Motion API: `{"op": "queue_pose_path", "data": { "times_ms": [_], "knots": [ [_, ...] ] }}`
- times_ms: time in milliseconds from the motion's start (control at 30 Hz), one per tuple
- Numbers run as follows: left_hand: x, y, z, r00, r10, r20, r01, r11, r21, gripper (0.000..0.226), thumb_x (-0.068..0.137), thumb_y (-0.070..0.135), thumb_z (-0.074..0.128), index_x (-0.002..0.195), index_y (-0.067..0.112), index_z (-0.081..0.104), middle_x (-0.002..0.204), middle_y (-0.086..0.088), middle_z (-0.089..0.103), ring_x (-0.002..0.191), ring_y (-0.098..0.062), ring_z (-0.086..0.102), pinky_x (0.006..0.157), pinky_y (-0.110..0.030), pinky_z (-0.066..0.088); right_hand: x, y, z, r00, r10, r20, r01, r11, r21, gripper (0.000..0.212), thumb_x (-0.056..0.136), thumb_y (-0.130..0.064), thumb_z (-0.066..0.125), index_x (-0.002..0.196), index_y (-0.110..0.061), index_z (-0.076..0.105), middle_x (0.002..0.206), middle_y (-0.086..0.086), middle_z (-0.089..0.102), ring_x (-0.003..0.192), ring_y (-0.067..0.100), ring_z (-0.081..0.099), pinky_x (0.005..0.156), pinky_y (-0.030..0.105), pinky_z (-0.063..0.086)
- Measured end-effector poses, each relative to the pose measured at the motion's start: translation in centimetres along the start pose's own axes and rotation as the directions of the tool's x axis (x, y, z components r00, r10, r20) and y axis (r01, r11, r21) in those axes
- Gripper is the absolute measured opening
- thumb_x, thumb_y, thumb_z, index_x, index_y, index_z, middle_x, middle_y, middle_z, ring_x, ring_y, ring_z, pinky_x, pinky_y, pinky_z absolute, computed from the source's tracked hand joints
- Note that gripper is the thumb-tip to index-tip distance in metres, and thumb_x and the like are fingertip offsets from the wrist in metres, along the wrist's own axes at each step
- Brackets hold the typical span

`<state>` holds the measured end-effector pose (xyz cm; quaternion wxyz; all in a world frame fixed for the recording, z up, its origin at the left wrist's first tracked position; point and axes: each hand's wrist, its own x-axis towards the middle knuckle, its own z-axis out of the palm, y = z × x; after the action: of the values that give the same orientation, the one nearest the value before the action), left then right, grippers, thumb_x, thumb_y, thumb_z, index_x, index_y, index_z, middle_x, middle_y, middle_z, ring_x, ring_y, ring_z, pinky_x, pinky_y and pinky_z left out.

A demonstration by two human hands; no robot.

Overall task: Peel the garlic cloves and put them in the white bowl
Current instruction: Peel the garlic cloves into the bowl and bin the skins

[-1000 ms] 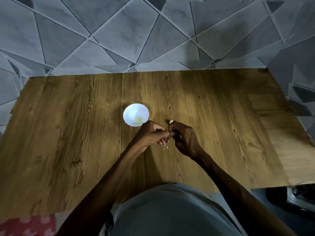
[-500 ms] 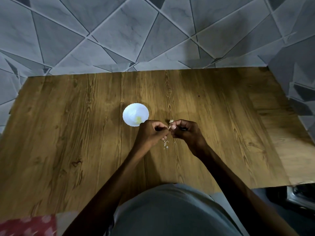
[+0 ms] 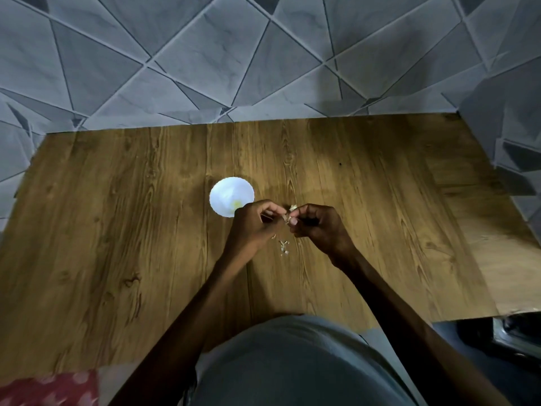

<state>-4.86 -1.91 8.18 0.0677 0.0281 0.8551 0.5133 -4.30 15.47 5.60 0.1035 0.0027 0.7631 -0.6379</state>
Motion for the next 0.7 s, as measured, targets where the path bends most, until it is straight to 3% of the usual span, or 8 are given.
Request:
{"op": "queue_pose_path", "data": {
  "times_ms": [200,433,533,700],
  "knots": [
    [0.09,0.39,0.14,0.997,-0.081,-0.020,0.077,0.986,-0.149,0.026,0.078,0.014,0.077,0.098,0.015,0.062,0.080,0.002,0.072,0.073,-0.008,0.069,0.067,-0.023,0.055,-0.14,-0.47,0.01,0.998,-0.036,-0.044,0.036,0.999,-0.004,0.010,0.086,-0.007,0.073,0.096,-0.004,0.073,0.081,0.010,0.075,0.075,0.026,0.073,0.068,0.036,0.061],
    [0.02,0.30,0.74,0.985,-0.172,-0.034,0.156,0.947,-0.279,0.039,0.077,0.013,0.077,0.106,0.014,0.053,0.083,-0.002,0.074,0.075,-0.012,0.071,0.070,-0.025,0.057,-0.33,-0.24,0.25,0.989,-0.120,-0.086,0.113,0.991,-0.074,0.016,0.088,-0.003,0.070,0.103,-0.004,0.075,0.087,0.006,0.076,0.076,0.017,0.073,0.069,0.027,0.059],
    [0.13,0.11,0.74,0.976,-0.214,-0.030,0.194,0.930,-0.311,0.041,0.077,0.016,0.079,0.108,0.015,0.052,0.086,-0.002,0.074,0.079,-0.017,0.072,0.075,-0.030,0.057,-0.43,-0.37,0.30,0.989,-0.121,-0.081,0.117,0.992,-0.057,0.019,0.087,-0.001,0.071,0.106,-0.005,0.075,0.093,0.005,0.077,0.083,0.017,0.074,0.074,0.031,0.061],
    [0.17,0.26,0.70,0.970,-0.242,-0.016,0.220,0.904,-0.366,0.042,0.079,0.012,0.077,0.110,0.011,0.050,0.086,-0.005,0.075,0.073,-0.021,0.072,0.070,-0.026,0.057,-0.61,-0.61,0.50,0.986,-0.137,-0.099,0.132,0.990,-0.049,0.020,0.084,-0.001,0.074,0.102,-0.008,0.077,0.092,0.003,0.077,0.087,0.018,0.074,0.077,0.039,0.061]
  ]
}}
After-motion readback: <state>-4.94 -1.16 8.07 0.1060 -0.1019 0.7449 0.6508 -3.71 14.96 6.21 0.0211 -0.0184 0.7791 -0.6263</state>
